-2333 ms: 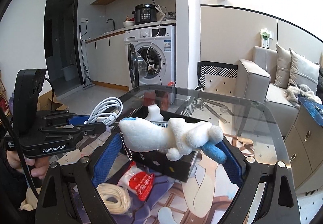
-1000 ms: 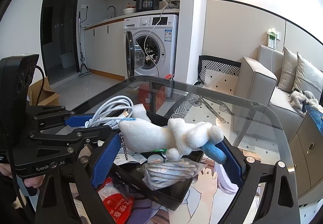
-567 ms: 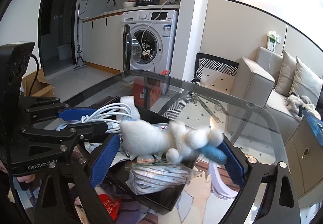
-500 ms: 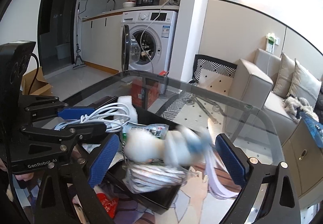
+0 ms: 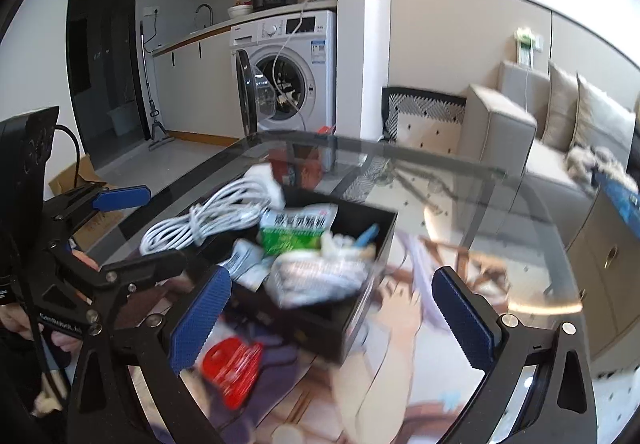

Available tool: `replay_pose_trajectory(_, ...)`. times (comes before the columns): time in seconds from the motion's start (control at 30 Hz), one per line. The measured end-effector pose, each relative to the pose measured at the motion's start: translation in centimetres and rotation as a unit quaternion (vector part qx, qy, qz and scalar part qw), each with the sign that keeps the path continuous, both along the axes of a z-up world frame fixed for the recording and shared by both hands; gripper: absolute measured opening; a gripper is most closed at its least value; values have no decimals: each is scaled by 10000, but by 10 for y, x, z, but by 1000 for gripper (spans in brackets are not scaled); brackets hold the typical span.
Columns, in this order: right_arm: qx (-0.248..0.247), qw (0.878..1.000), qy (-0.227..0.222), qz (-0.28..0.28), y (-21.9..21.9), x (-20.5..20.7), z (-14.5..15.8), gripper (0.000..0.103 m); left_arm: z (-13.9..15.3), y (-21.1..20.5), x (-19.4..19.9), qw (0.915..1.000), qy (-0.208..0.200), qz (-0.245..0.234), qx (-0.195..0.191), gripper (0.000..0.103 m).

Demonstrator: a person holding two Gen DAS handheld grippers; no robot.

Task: Organize soft objects
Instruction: 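Open both tools to drop the plush toy and cable into the box, then move the left tool to the zip bag of white rope and grasp it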

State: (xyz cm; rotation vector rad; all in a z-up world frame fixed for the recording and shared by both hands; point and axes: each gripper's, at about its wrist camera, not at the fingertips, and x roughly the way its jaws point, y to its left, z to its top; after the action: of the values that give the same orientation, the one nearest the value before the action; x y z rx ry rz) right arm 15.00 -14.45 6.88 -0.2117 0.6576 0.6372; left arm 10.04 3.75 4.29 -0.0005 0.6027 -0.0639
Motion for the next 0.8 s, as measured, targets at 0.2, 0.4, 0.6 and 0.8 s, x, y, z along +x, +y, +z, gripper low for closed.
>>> replay_pose_trajectory(0.2, -1, 9997, 222, 32, -9, -23, -13, 102, -3, 1, -18, 9999, 126, 11, -105, 103)
replay_pose_trajectory(0.4, -2, 9989, 440, -131, -21, -34, -23, 102, -4, -3, -28, 9997, 188, -66, -139, 103)
replay_pose_trajectory(0.6, 24, 9984, 534, -191, -31, -44, -24, 102, -12, -14, -38, 9991, 362, -185, -86, 103)
replay_pose_trajectory(0.8, -8, 9979, 622, -168, -36, -51, -29, 102, -23, -28, -47, 9978, 521, -398, 85, 103)
